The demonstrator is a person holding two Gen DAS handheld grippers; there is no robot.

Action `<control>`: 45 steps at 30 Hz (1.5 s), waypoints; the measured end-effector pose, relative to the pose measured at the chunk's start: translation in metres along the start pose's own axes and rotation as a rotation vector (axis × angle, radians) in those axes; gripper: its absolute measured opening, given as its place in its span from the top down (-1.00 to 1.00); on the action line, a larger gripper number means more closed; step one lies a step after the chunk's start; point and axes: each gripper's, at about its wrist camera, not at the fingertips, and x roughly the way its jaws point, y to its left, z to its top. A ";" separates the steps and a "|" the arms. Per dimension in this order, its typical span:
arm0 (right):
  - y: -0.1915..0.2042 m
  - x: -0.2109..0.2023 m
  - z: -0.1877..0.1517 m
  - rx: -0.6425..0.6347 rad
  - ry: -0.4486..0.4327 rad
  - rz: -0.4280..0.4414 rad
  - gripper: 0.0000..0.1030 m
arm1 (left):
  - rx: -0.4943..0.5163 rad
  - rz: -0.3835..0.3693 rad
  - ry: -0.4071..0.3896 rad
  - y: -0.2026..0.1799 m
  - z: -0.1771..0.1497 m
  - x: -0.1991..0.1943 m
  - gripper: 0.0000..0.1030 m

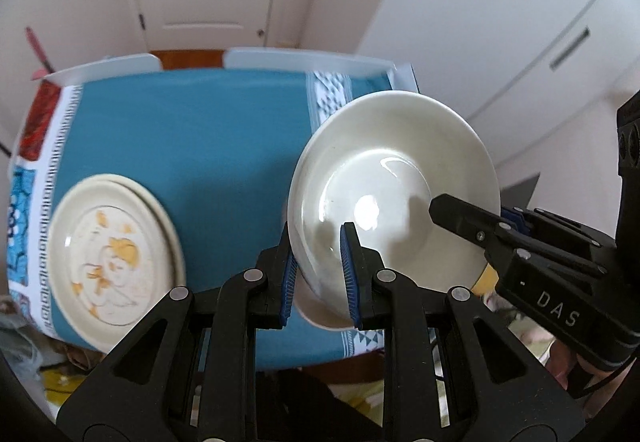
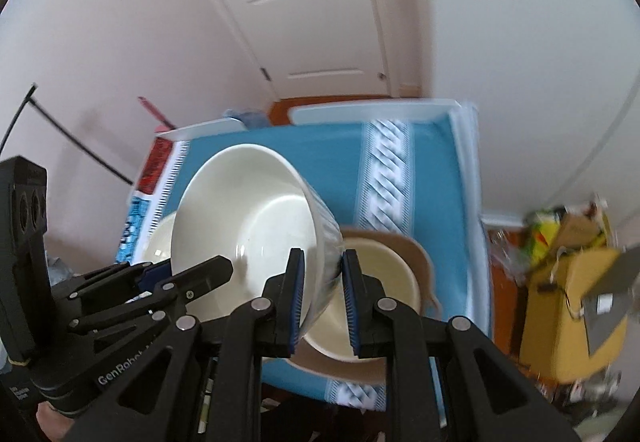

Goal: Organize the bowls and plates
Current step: 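Carry the small white bowl with both grippers and lower it into the cream bowl, then open both grippers and regrasp the rim of the taupe dish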

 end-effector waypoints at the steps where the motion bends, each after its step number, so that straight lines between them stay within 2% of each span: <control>1: -0.007 0.002 -0.005 0.016 0.012 -0.005 0.66 | 0.013 0.001 0.021 -0.004 -0.003 0.008 0.64; 8: -0.042 0.027 -0.036 0.113 0.083 -0.009 0.66 | 0.073 0.041 0.115 -0.014 -0.015 0.048 0.64; 19: -0.052 0.048 -0.045 0.122 0.121 -0.028 0.66 | 0.150 0.136 0.173 -0.023 -0.016 0.075 0.64; 30: -0.054 0.055 -0.044 0.081 0.134 -0.048 0.66 | 0.172 0.177 0.175 -0.025 -0.010 0.083 0.64; 40: -0.055 0.051 -0.044 0.088 0.132 -0.035 0.66 | 0.167 0.168 0.173 -0.025 -0.010 0.080 0.64; 43: -0.057 0.045 -0.043 0.096 0.117 -0.026 0.66 | 0.166 0.162 0.153 -0.024 -0.008 0.070 0.64; 45: -0.057 0.036 -0.041 0.095 0.098 -0.009 0.66 | 0.169 0.153 0.111 -0.024 -0.004 0.055 0.64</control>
